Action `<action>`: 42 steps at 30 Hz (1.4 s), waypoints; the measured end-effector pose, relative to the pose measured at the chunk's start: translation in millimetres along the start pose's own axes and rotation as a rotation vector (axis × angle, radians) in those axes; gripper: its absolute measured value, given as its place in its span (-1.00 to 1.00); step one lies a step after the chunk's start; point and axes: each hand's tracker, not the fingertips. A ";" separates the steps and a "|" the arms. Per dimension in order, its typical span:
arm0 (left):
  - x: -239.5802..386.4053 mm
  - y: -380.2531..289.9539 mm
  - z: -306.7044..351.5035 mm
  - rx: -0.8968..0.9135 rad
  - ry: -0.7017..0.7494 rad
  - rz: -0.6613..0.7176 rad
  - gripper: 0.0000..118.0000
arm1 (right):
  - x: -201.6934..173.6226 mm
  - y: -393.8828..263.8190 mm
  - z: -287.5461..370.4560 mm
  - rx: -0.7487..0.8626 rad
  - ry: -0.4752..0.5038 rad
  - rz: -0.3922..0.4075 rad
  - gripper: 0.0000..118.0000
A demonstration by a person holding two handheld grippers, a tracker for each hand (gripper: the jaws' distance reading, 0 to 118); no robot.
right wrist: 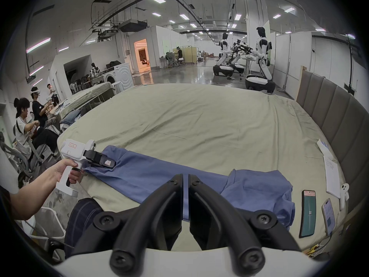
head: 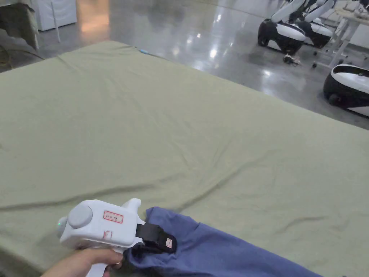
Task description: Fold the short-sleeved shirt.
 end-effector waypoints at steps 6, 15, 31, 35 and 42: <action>24.6 6.6 51.8 0.124 0.230 -0.106 -0.86 | -6.0 -0.8 2.5 0.019 0.016 0.002 -0.88; 129.4 -13.0 66.8 0.124 0.239 -0.270 -0.86 | -13.7 -12.9 16.6 0.092 0.068 0.005 -0.88; 210.5 -69.3 -182.8 -0.151 0.491 -0.606 -0.78 | 21.0 -53.2 41.4 0.196 -0.016 -0.038 -0.88; 228.3 -73.1 -150.3 -0.072 0.378 -0.621 0.11 | 27.5 -56.7 43.6 0.220 0.019 -0.060 -0.88; 239.8 -74.1 -33.4 0.205 0.421 -0.613 0.01 | 30.7 -61.9 43.6 0.226 0.051 -0.092 -0.88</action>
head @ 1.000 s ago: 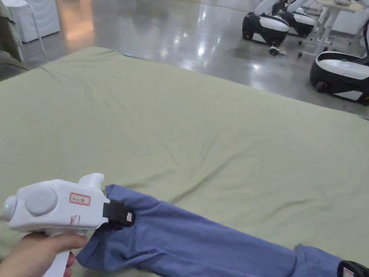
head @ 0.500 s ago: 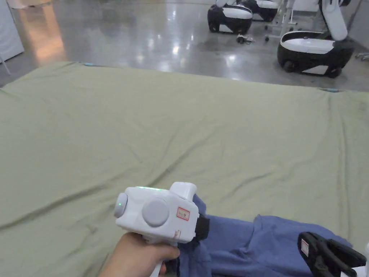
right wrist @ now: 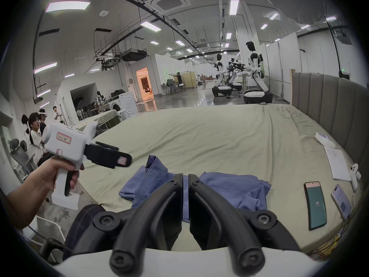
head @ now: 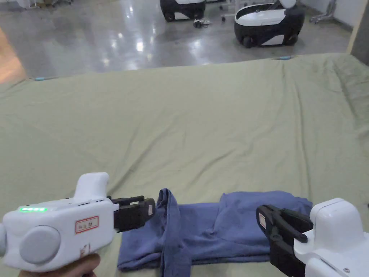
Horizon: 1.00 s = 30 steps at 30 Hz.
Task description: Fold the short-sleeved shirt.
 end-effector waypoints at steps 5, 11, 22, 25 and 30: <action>-26.1 -5.2 -27.4 -0.108 -0.018 0.041 -0.47 | 0.5 -5.5 -1.3 -0.008 0.021 -0.040 -0.88; -5.6 -15.3 -97.1 -0.264 -0.013 -0.048 -0.72 | 10.1 -6.0 3.4 -0.007 0.003 -0.056 -0.88; 95.5 -18.1 -158.9 -0.333 -0.162 -0.178 -0.72 | 36.8 -4.4 4.8 0.004 -0.043 -0.112 -0.88; 79.7 -12.2 -148.5 -0.316 -0.161 -0.120 -0.72 | 35.9 -2.2 6.3 -0.001 -0.046 -0.098 -0.88; 29.9 1.9 -69.8 -0.200 -0.130 -0.088 -0.72 | 22.3 3.4 7.4 -0.007 -0.032 -0.067 -0.88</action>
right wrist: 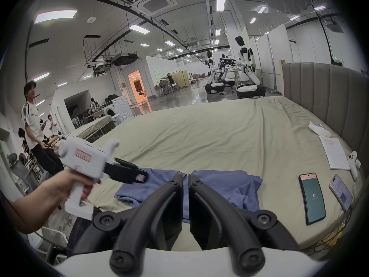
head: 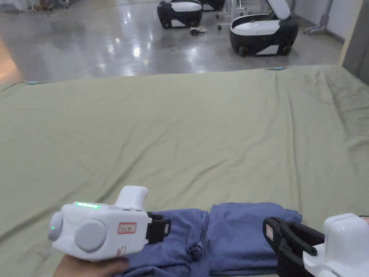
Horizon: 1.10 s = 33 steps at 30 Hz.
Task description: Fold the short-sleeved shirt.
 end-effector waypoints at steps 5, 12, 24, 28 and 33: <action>-66.4 -17.0 46.0 0.005 -0.005 0.157 -0.72 | -26.6 1.0 -7.8 -0.021 0.057 0.027 -0.88; -161.3 -32.9 54.3 0.016 -0.293 0.560 0.72 | -62.3 1.2 -16.4 -0.050 0.096 0.080 -0.88; -192.0 -41.2 -55.9 -0.127 -0.637 0.764 0.71 | -66.3 10.1 -38.3 -0.089 0.056 0.094 -0.88; -171.9 -35.2 -74.0 -0.144 -0.639 0.665 0.60 | -65.4 12.1 -45.6 -0.096 0.050 0.083 -0.88; -157.5 -31.4 -64.3 -0.176 -0.396 0.568 -0.83 | -71.5 11.9 -46.6 -0.095 0.061 0.078 -0.88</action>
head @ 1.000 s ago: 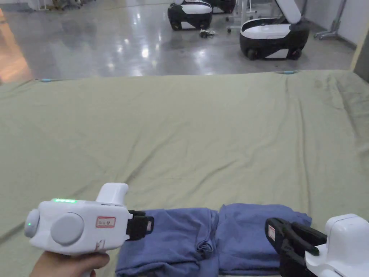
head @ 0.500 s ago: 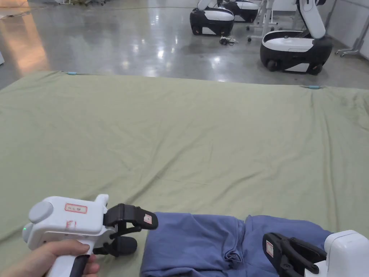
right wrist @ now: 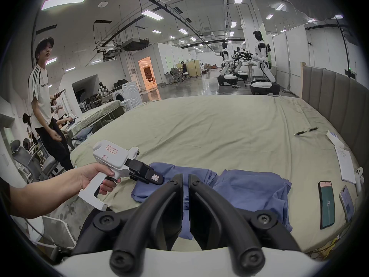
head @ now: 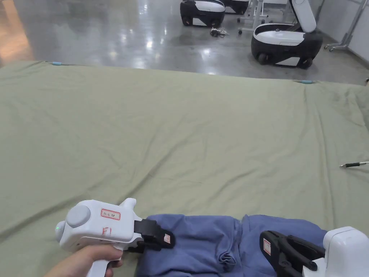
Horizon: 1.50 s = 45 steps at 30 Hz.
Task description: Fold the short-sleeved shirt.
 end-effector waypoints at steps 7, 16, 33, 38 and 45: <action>10.2 -12.3 33.3 0.116 0.023 -0.011 -0.84 | -2.3 -4.3 9.6 0.003 0.001 0.012 -0.88; 8.9 -24.2 124.2 0.343 0.205 0.102 -0.83 | 14.4 -12.3 26.2 0.026 -0.002 -0.017 -0.88; 173.4 -30.7 -118.3 0.275 0.698 -0.437 -0.84 | 56.1 -30.5 58.8 0.068 -0.107 -0.048 -0.88; 171.7 -35.1 -126.3 0.229 0.411 -0.317 -0.74 | 63.9 -28.7 65.3 0.085 -0.116 -0.054 -0.88; 185.9 -70.4 -17.7 0.394 0.131 -0.365 0.07 | 60.4 -31.4 63.5 0.086 -0.101 -0.056 -0.88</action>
